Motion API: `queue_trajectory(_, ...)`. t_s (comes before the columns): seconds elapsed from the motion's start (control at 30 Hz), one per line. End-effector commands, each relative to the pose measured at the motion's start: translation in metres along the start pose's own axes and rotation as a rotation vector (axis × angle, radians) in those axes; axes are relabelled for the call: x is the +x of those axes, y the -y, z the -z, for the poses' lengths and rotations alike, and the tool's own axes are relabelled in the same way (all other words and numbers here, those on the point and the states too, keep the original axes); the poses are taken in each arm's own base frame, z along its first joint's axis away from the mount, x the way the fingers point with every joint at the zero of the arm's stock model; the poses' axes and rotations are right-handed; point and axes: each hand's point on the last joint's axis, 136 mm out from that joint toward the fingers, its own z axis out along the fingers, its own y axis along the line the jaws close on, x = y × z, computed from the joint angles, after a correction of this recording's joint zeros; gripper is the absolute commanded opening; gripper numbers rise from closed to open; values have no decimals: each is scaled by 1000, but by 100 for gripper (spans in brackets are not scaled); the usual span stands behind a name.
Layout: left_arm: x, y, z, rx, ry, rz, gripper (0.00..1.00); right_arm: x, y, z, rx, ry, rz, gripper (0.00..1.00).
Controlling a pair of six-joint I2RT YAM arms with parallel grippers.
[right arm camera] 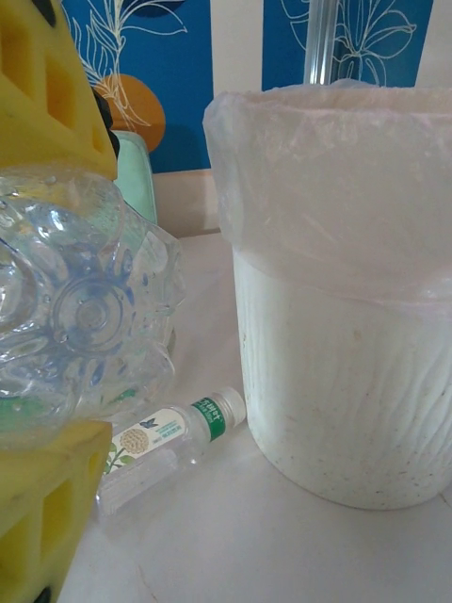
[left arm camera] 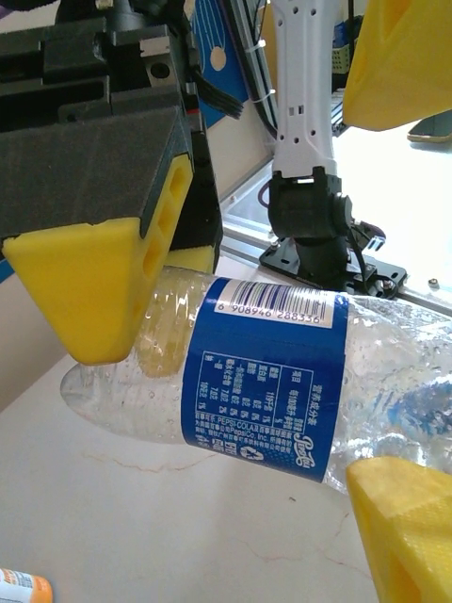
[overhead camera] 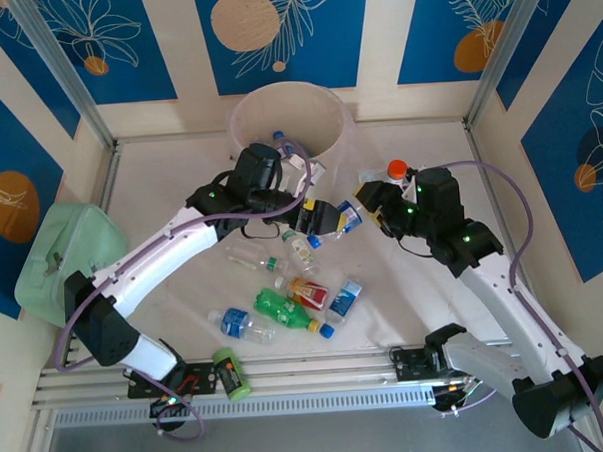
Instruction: Put the plastic bottles in the bin
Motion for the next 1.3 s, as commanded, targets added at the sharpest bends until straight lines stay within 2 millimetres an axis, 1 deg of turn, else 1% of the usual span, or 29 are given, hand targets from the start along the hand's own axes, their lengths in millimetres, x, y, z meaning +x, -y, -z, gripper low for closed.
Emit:
queue_trajectory(0.0, 1, 12, -6, 51, -23, -38, 88, 10, -44, 7, -151, -61, 18, 55)
queue_trajectory(0.23, 4, 5, -5, 7, -27, -62, 93, 15, -48, 3, -148, -77, 30, 55)
queue_trajectory(0.3, 5, 4, -3, -2, -26, -83, 96, 15, -46, 2, -140, -77, 34, 55)
queue_trajectory(0.33, 5, 4, -1, -9, -23, -98, 100, 15, -45, 2, -135, -78, 34, 55)
queue_trajectory(0.37, 6, 1, 2, -29, -17, -113, 100, 15, -44, 2, -132, -77, 34, 55)
queue_trajectory(0.43, 6, -4, 7, -65, -6, -134, 100, 16, -44, 2, -132, -80, 34, 55)
queue_trajectory(0.6, 7, -21, 15, -127, -4, -123, 100, 19, -44, 2, -123, -83, 51, 55)
queue_trajectory(0.7, 3, -21, 22, -125, 22, -126, 100, 21, -41, 1, -113, -86, 51, 55)
queue_trajectory(0.8, 2, -21, 27, -129, 42, -142, 100, 23, -44, 1, -122, -91, 56, 55)
queue_trajectory(0.9, 5, -31, 29, -160, 30, -129, 100, 25, -48, 0, -128, -98, 67, 55)
queue_trajectory(1.0, 4, -39, 37, -178, 43, -103, 100, 26, -50, -1, -124, -103, 73, 55)
queue_trajectory(1.07, 3, -34, 40, -154, 55, -109, 100, 28, -53, -2, -133, -108, 77, 55)
queue_trajectory(1.13, 4, -28, 38, -112, 54, -105, 99, 29, -57, -4, -143, -115, 82, 55)
queue_trajectory(1.27, 6, -15, 31, -7, 36, -72, 90, 31, -66, -8, -156, -123, 93, 55)
